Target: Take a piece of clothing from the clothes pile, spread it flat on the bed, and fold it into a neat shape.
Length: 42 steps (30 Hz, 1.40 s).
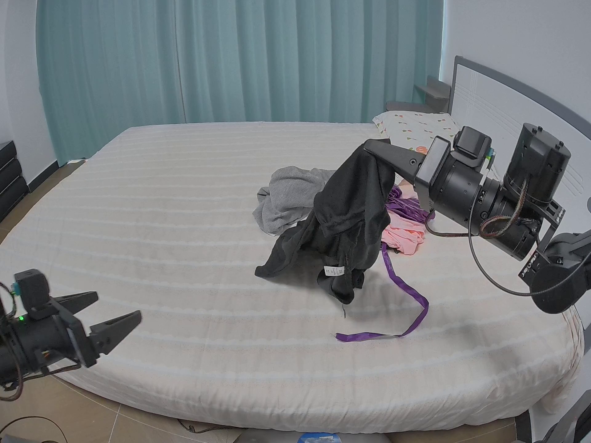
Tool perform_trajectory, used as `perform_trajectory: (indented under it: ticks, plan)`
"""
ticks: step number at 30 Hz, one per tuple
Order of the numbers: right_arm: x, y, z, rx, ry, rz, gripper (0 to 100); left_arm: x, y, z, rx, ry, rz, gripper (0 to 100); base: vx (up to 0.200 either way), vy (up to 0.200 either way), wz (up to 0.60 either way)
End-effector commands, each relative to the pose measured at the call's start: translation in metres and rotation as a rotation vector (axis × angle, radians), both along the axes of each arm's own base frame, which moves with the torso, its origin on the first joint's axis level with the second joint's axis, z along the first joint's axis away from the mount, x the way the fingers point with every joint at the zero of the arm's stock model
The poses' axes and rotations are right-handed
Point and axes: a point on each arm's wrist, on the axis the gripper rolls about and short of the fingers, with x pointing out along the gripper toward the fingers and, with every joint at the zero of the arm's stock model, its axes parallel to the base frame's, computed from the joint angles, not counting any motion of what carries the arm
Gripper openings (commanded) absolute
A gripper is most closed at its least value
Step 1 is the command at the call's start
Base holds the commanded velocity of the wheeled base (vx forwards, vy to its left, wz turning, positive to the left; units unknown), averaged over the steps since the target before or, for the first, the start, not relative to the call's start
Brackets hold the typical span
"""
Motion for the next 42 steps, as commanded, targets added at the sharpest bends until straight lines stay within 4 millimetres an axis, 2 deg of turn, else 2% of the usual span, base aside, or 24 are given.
perform_trajectory:
  ticks: [1,2,3,8,15,18,22,27,29,30,36,37,40,42]
  plan:
    - [-0.024,0.008,0.033,0.009,-0.104,0.060,0,0.104,-0.085,-0.091,0.106,0.336,-0.149,100,0.000,0.000,0.00]
    - [-0.024,0.008,0.033,0.009,-0.104,0.060,0,0.104,-0.086,-0.092,0.106,0.336,-0.147,100,0.000,0.000,0.00]
    - [-0.028,0.010,0.036,0.015,-0.110,0.073,0,0.110,-0.100,-0.102,0.096,0.356,-0.140,100,0.000,0.000,0.00]
    - [-0.029,0.012,0.034,0.013,-0.107,0.081,0,0.130,-0.130,-0.131,0.146,0.369,-0.103,100,0.000,0.000,0.00]
    - [-0.028,0.012,0.036,0.019,-0.114,0.081,0,0.161,-0.154,-0.168,0.145,0.353,-0.071,100,0.000,0.000,0.00]
    - [-0.028,0.013,0.037,0.021,-0.118,0.081,0,0.168,-0.168,-0.175,0.120,0.351,-0.077,100,0.000,0.000,0.00]
    - [-0.028,0.012,0.037,0.025,-0.120,0.081,0,0.188,-0.186,-0.192,0.125,0.324,-0.056,100,0.000,0.000,0.00]
    - [-0.029,0.011,0.039,0.029,-0.125,0.078,0,0.218,-0.199,-0.208,0.118,0.283,-0.005,100,0.000,0.000,0.00]
    - [-0.029,0.011,0.039,0.028,-0.124,0.078,0,0.220,-0.199,-0.209,0.116,0.281,-0.005,100,0.000,0.000,0.00]
    - [-0.029,0.011,0.038,0.026,-0.121,0.078,0,0.238,-0.199,-0.220,0.102,0.266,0.020,100,0.000,0.000,0.00]
    - [-0.025,0.007,0.037,0.024,-0.120,0.058,0,0.257,-0.203,-0.231,0.071,0.238,0.041,100,0.000,0.000,0.00]
    - [-0.024,0.006,0.037,0.023,-0.117,0.056,0,0.259,-0.202,-0.230,0.067,0.234,0.046,0,0.000,0.000,0.00]
    - [-0.021,0.004,0.034,0.019,-0.109,0.045,0,0.257,-0.199,-0.227,0.047,0.239,0.060,0,0.000,0.000,0.00]
    - [-0.016,0.001,0.030,0.010,-0.096,0.031,0,0.257,-0.194,-0.216,0.012,0.238,0.087,0,0.000,0.000,0.00]
